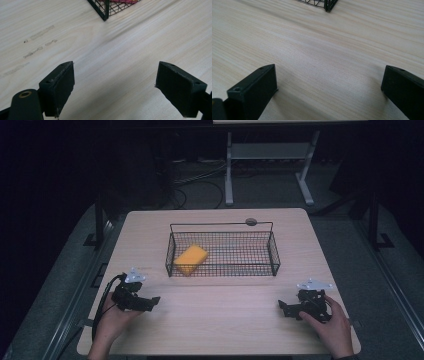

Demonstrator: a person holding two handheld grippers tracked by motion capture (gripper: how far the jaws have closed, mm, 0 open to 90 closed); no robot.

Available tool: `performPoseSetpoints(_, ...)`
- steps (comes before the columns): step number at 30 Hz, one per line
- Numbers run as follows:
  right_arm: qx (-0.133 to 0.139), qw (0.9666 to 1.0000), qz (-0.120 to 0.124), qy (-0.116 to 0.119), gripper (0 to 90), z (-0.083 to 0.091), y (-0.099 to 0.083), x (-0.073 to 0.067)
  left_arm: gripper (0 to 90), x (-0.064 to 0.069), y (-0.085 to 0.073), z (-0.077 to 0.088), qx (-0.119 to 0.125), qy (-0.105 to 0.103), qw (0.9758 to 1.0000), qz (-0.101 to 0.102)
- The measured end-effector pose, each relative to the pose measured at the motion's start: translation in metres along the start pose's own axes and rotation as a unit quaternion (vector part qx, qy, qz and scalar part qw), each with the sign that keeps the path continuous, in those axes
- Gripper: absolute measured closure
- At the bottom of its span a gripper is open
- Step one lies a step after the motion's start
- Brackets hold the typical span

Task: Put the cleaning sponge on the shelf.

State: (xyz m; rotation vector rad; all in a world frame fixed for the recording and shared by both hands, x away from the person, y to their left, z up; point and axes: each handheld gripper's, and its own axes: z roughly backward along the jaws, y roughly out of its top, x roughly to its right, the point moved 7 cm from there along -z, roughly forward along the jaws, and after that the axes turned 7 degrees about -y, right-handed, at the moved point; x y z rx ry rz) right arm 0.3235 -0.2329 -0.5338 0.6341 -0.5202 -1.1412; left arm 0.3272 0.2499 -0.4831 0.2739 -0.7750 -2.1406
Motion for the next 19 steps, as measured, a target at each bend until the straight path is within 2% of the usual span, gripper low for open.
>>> performPoseSetpoints(8,0.000,1.0000,0.000,0.000,0.0,0.000,0.000,0.000,14.2,0.006,-0.022,-0.009,-0.018,0.007,0.9998,-0.005)
performPoseSetpoints(19,0.000,1.0000,-0.001,0.000,0.0,0.000,0.000,0.000,13.5,0.010,-0.033,-0.016,-0.026,0.000,0.9996,-0.006)
